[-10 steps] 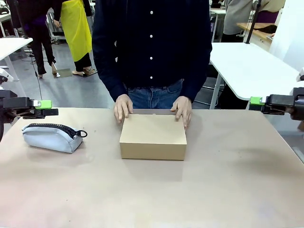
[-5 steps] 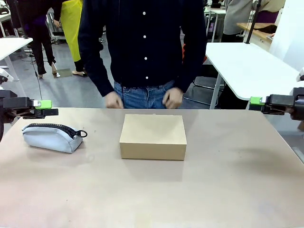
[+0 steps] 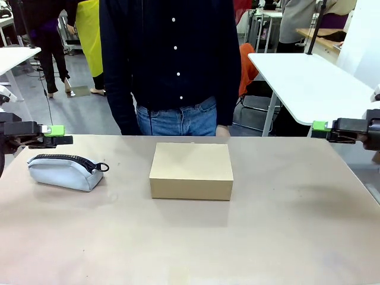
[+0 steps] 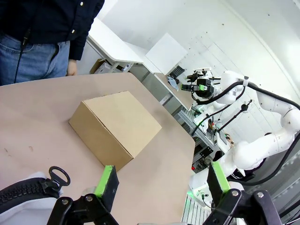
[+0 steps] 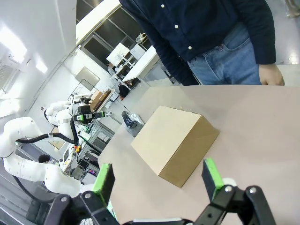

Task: Pack the items into the box.
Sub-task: Close the Mailer Box.

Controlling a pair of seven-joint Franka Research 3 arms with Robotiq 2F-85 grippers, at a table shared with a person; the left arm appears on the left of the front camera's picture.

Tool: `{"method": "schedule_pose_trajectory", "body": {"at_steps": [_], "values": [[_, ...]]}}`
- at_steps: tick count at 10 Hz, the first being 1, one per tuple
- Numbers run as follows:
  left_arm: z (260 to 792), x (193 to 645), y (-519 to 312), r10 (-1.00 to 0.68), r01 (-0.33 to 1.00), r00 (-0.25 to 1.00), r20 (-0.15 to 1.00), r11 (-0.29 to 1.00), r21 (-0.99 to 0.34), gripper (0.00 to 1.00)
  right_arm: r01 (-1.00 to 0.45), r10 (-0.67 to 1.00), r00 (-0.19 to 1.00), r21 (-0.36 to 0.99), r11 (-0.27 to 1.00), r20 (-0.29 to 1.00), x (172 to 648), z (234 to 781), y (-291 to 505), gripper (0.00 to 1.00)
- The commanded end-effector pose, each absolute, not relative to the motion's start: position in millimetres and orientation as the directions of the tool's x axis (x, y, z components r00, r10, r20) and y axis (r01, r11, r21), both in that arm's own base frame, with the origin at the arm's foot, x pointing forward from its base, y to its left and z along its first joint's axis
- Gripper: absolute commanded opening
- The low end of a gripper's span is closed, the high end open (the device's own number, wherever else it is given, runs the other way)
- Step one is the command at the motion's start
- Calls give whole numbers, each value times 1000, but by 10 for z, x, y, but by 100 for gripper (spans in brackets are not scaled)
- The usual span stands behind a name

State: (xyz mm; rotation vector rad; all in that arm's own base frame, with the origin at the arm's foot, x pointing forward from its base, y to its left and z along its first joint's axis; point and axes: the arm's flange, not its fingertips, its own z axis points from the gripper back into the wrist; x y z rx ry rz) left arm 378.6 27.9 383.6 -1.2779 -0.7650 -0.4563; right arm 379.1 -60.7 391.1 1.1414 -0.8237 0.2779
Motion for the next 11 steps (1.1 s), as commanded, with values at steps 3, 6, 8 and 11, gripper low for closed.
{"method": "schedule_pose_trajectory", "body": {"at_steps": [3, 6, 8, 11], "values": [[3843, 3793, 293, 115, 703, 660, 742, 255, -664, 100, -593, -204, 677, 688, 417, 707, 3784, 3950, -606, 100], [3843, 3793, 293, 115, 703, 660, 742, 255, -664, 100, -593, -204, 677, 688, 417, 707, 3784, 3950, -606, 100], [3843, 3793, 293, 115, 703, 660, 742, 255, -664, 100, -593, -204, 677, 688, 417, 707, 3784, 3950, -606, 100], [3843, 3793, 293, 115, 703, 660, 742, 255, -664, 100, -593, -204, 677, 688, 417, 707, 3784, 3950, -606, 100]]}}
